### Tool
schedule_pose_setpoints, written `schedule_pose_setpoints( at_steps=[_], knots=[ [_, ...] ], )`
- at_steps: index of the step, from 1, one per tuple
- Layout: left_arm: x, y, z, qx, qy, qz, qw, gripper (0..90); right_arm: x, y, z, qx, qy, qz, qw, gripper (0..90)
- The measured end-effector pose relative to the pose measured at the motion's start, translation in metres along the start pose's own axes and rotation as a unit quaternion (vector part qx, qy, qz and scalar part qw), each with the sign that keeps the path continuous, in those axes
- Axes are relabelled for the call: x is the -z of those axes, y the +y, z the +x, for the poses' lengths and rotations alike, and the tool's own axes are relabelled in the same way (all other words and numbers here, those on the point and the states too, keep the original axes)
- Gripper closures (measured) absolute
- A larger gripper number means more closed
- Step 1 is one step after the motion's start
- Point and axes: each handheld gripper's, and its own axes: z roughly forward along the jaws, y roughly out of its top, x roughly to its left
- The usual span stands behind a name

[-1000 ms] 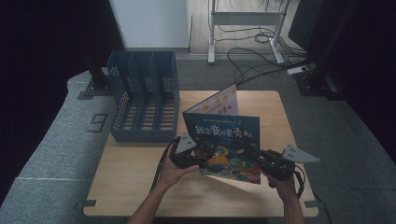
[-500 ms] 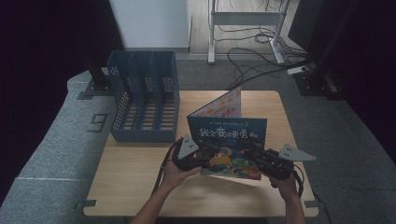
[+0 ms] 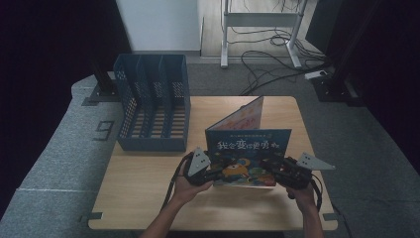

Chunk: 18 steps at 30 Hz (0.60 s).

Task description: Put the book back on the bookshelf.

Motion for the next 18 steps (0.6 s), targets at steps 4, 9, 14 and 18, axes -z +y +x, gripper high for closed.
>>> schedule_pose_setpoints(
  at_steps=[4, 9, 14, 18],
  knots=[
    [0.001, 0.000, -0.003, -0.006, -0.007, -0.005, 0.9999, 43.8, 0.000, -0.002, -0.003, -0.004, -0.002, -0.002, 1.0000, 49.8],
    [0.000, 0.001, -0.006, -0.010, -0.010, -0.009, 0.9999, 47.5, 0.000, -0.006, -0.007, -0.018, 0.002, -0.001, 0.9998, 45.6],
    [-0.003, 0.002, -0.010, -0.010, -0.018, -0.010, 0.9997, 47.3, 0.000, -0.009, -0.012, -0.027, 0.006, 0.004, 0.9996, 42.6],
    [-0.006, 0.004, -0.011, -0.002, -0.017, -0.010, 0.9998, 45.3, 0.000, -0.010, -0.012, -0.030, 0.008, 0.003, 0.9995, 42.7]
  ],
)
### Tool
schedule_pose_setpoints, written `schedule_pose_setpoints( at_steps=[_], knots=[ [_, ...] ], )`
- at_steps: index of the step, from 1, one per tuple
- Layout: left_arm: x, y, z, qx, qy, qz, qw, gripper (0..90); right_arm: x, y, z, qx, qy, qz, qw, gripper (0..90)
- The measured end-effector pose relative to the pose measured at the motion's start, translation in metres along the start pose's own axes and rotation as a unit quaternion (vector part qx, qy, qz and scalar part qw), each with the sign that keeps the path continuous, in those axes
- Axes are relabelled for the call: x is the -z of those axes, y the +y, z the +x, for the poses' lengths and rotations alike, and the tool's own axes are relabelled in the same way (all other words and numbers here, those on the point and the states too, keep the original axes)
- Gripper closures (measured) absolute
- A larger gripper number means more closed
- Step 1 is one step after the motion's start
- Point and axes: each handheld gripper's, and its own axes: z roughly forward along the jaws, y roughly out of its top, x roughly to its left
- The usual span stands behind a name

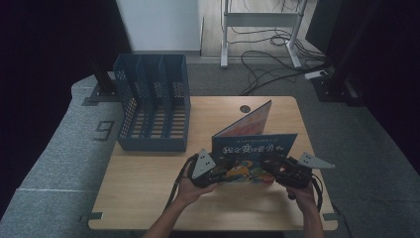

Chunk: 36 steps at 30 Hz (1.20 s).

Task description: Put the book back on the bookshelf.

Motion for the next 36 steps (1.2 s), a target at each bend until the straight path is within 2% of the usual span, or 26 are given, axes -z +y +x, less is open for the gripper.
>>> schedule_pose_setpoints(
  at_steps=[1, 7, 12, 16, 23, 29, 33, 36],
  knots=[
    [-0.001, 0.000, 0.000, 0.007, 0.000, -0.002, 1.0000, 44.8, -0.001, 0.000, 0.000, -0.001, 0.000, -0.002, 1.0000, 42.7],
    [-0.002, 0.001, 0.000, 0.010, 0.011, -0.001, 0.9999, 41.7, -0.004, -0.001, 0.001, -0.003, 0.000, -0.005, 1.0000, 43.1],
    [-0.003, 0.003, 0.001, 0.027, 0.011, 0.002, 0.9996, 39.8, -0.005, -0.002, 0.001, -0.005, 0.001, -0.008, 1.0000, 43.2],
    [-0.003, 0.005, 0.001, 0.028, 0.011, 0.001, 0.9995, 38.9, -0.006, -0.002, 0.001, -0.005, 0.002, -0.007, 1.0000, 43.7],
    [0.001, 0.009, 0.006, 0.049, -0.004, -0.014, 0.9987, 41.9, -0.008, -0.002, 0.001, -0.007, 0.000, -0.013, 0.9999, 42.1],
    [0.007, 0.007, 0.007, 0.038, -0.005, -0.015, 0.9992, 48.2, -0.015, -0.003, 0.002, -0.006, -0.007, -0.022, 0.9997, 37.8],
    [0.009, 0.006, 0.006, 0.034, -0.012, -0.019, 0.9992, 50.6, -0.016, -0.003, 0.003, 0.001, -0.016, -0.019, 0.9997, 35.0],
    [0.009, 0.006, 0.005, 0.030, -0.016, -0.022, 0.9992, 54.2, -0.018, -0.004, 0.005, 0.007, -0.039, -0.015, 0.9991, 30.8]
  ],
)
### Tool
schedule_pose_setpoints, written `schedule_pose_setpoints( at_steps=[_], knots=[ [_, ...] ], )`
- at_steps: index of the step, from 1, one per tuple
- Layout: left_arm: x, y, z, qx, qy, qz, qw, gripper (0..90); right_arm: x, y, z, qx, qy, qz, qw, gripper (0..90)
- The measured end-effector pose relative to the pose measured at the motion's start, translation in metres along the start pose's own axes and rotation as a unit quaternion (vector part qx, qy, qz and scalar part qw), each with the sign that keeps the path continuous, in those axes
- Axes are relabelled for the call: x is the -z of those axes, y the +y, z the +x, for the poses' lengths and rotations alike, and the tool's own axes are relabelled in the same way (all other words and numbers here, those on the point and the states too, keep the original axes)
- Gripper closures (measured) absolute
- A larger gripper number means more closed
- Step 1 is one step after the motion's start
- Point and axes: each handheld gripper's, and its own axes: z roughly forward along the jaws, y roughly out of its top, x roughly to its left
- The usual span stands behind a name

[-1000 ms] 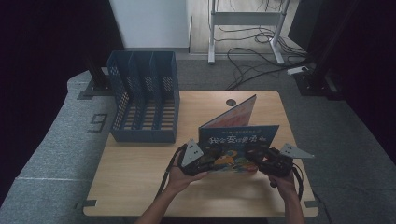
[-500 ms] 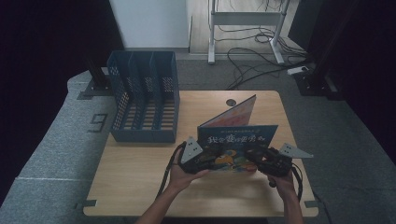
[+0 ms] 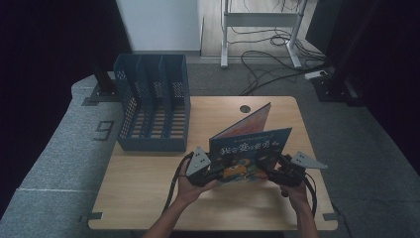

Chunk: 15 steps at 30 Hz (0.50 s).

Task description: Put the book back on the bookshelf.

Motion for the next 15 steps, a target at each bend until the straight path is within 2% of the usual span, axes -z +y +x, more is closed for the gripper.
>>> schedule_pose_setpoints(
  at_steps=[4, 6, 8, 10, 15],
  knots=[
    [-0.0006, 0.0000, 0.0005, 0.003, -0.002, -0.005, 1.0000, 54.1, -0.0003, 0.0000, 0.0002, -0.006, -0.002, -0.001, 1.0000, 30.0],
    [-0.0023, 0.0008, 0.0006, 0.010, -0.002, -0.011, 0.9999, 51.2, -0.0015, 0.0004, 0.0002, -0.021, -0.002, 0.003, 0.9998, 27.9],
    [-0.0028, 0.0017, 0.0000, 0.011, 0.001, -0.011, 0.9999, 49.6, -0.0022, 0.0006, 0.0001, -0.027, -0.004, 0.005, 0.9996, 27.3],
    [-0.0036, 0.0023, -0.0003, 0.010, 0.007, -0.012, 0.9999, 49.8, -0.0033, 0.0009, -0.0004, -0.039, -0.003, 0.009, 0.9992, 26.6],
    [-0.0038, 0.0023, -0.0005, 0.004, 0.010, -0.015, 0.9998, 51.3, -0.0053, 0.0004, 0.0000, -0.050, -0.009, 0.004, 0.9987, 23.7]
  ],
)
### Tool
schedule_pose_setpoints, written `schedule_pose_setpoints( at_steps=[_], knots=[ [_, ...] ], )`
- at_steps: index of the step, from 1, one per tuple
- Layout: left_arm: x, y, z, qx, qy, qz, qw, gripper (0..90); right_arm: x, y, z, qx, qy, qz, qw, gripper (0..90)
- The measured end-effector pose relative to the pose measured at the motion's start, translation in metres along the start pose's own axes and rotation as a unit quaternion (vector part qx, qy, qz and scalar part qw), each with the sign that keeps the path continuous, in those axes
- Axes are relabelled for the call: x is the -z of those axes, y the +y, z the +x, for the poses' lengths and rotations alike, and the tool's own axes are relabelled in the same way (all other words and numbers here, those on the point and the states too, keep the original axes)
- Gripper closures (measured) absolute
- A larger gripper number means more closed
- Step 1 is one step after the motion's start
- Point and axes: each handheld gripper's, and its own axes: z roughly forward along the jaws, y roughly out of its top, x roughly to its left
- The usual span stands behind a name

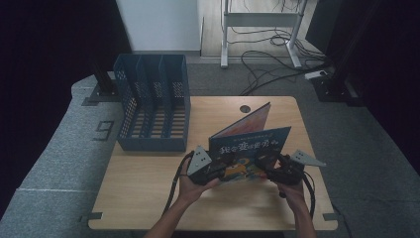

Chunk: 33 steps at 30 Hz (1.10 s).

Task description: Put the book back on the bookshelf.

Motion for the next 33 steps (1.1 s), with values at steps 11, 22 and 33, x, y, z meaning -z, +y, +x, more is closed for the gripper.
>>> schedule_pose_setpoints(
  at_steps=[11, 22, 33],
  knots=[
    [-0.0015, 0.0016, 0.0008, 0.005, -0.011, -0.009, 0.9999, 50.9, -0.0001, -0.0001, -0.0001, -0.007, -0.008, 0.002, 0.9999, 18.4],
    [-0.0066, 0.0056, -0.0033, 0.005, -0.014, -0.009, 0.9998, 48.6, 0.0017, -0.0006, -0.0042, -0.028, -0.022, 0.006, 0.9993, 16.7],
    [0.0025, 0.0056, -0.0036, -0.007, -0.021, -0.013, 0.9997, 61.9, -0.0034, -0.0017, -0.0016, -0.021, -0.030, 0.004, 0.9993, 14.4]
  ],
)
